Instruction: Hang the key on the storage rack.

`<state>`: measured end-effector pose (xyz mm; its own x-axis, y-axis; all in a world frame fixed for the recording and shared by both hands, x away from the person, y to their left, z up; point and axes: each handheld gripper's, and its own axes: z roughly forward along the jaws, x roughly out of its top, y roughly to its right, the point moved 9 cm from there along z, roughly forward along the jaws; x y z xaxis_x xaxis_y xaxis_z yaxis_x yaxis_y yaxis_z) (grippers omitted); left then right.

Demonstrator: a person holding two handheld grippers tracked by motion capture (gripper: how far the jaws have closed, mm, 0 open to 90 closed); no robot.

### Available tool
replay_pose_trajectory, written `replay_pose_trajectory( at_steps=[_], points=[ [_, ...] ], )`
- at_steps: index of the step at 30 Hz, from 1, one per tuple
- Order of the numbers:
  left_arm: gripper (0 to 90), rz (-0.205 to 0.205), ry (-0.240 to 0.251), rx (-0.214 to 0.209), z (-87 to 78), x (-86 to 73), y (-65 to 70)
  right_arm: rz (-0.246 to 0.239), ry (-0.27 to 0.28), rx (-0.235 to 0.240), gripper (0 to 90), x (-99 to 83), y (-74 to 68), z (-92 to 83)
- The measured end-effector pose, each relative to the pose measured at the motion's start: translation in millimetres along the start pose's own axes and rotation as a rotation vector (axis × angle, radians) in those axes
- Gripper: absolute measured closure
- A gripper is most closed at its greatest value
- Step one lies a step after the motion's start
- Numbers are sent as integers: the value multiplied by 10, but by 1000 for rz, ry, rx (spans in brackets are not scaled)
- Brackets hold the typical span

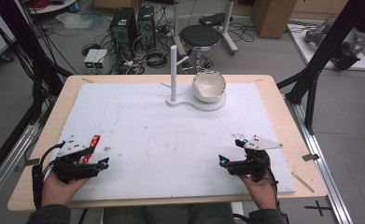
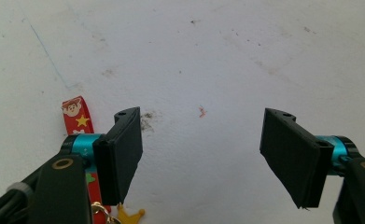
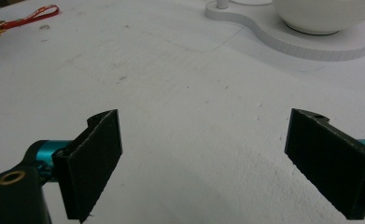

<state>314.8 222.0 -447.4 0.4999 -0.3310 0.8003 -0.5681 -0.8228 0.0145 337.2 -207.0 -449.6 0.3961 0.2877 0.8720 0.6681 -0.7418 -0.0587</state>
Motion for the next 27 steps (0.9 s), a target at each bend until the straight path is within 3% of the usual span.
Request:
replay_pose_trajectory(
  at_steps=[14, 21, 27],
  points=[
    [307, 9, -21, -2, 84, 86, -39, -6, 13, 3, 101, 36, 41, 12],
    [319, 10, -46, 20, 121, 162, -151, -2, 21, 0, 101, 40, 53, 3],
    [359, -21, -84, 70, 195, 172, -323, 1, 28, -3, 101, 40, 73, -13]
  ],
)
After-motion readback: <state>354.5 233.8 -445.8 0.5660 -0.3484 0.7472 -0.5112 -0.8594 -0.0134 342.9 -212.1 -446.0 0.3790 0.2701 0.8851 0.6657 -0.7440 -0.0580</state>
